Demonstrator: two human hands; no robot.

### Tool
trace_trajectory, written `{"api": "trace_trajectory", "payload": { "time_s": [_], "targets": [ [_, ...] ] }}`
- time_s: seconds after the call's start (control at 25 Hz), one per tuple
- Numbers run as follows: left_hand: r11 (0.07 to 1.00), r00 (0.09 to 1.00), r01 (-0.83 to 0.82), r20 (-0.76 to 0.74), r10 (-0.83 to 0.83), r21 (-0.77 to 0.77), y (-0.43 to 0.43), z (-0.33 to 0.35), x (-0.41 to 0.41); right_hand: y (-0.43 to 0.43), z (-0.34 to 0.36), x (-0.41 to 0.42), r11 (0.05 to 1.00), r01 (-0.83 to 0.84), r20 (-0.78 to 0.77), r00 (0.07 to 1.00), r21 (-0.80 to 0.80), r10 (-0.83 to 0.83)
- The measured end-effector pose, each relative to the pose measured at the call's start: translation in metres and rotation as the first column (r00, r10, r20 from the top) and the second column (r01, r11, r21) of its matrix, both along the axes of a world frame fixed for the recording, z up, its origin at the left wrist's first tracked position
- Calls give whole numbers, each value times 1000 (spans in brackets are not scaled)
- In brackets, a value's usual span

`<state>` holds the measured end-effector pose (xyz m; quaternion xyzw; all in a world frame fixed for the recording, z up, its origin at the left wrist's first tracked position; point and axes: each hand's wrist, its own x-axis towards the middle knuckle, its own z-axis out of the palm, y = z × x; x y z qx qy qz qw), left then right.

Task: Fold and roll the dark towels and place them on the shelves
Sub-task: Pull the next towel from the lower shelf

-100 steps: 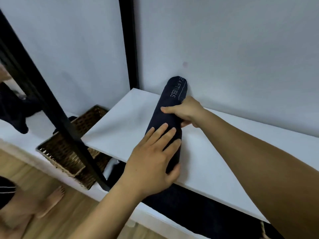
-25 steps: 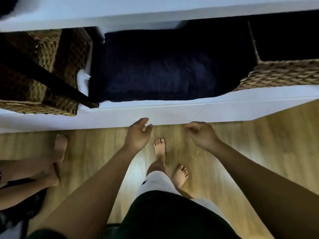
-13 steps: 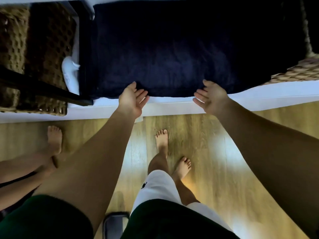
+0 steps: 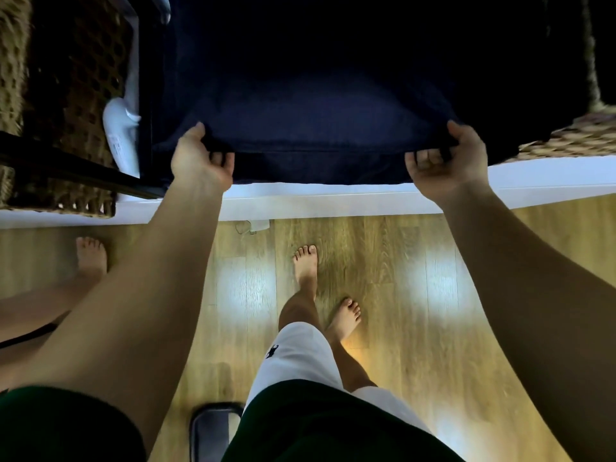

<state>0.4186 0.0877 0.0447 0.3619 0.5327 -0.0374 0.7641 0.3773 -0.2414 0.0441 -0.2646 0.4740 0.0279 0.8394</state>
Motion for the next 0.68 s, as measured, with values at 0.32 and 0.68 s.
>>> {"api": "trace_trajectory", "payload": {
  "time_s": [0.32,0.68],
  "targets": [
    [982,970,183,-150,-189,-54,-5,-4,-7,-3,17,5,997,30,48,998,68,-33],
    [992,993,98,-61,-102,-75,-17,-6,0,-20,15,14,996,87,-72,994,31,-85]
  ]
}}
